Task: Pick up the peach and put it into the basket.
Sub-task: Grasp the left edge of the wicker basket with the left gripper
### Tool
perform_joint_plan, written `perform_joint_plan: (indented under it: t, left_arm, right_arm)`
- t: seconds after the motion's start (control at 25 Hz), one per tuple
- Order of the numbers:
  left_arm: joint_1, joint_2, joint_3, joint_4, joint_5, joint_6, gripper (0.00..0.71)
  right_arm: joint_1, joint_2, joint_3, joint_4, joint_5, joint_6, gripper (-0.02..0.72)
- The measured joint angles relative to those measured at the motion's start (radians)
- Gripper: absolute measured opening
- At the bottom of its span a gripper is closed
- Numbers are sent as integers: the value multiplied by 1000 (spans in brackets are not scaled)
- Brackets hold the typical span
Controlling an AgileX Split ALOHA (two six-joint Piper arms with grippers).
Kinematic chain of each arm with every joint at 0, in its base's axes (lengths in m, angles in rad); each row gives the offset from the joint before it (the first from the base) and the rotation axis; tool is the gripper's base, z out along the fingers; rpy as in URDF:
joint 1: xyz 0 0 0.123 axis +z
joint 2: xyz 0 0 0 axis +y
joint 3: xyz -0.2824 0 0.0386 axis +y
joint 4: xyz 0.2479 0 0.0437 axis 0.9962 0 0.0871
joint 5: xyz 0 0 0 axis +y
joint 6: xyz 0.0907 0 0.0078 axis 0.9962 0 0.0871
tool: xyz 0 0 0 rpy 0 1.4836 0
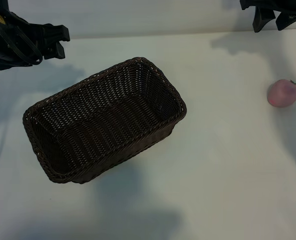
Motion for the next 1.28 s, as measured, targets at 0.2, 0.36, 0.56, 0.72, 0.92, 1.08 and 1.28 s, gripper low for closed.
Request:
perform_joint_plan:
  t: [0.2, 0.36, 0.56, 0.72, 0.92, 1.08, 1.28]
  left_arm:
    - [0, 0, 0, 0, 0, -2, 590]
    - [0, 0, 0, 0, -21, -2, 590]
    - [2, 0, 0, 19, -31, 13, 590]
    - [29, -4, 0, 34, 26, 5, 590]
    - [38, -92, 61, 100, 67, -53, 590]
    - [38, -188, 189, 136, 70, -134, 590]
    - [38, -286, 337, 140, 48, -219, 590]
  right_arm:
    - [0, 0, 0, 0, 0, 0, 484]
    - [0, 0, 0, 0, 0, 0, 484]
    - [0, 0, 0, 0, 0, 0, 484]
    - [0, 0, 0, 0, 0, 0, 484]
    - [0, 0, 0, 0, 0, 0, 484]
    - [0, 0, 0, 0, 0, 0, 484]
    - [0, 0, 0, 0, 0, 0, 484]
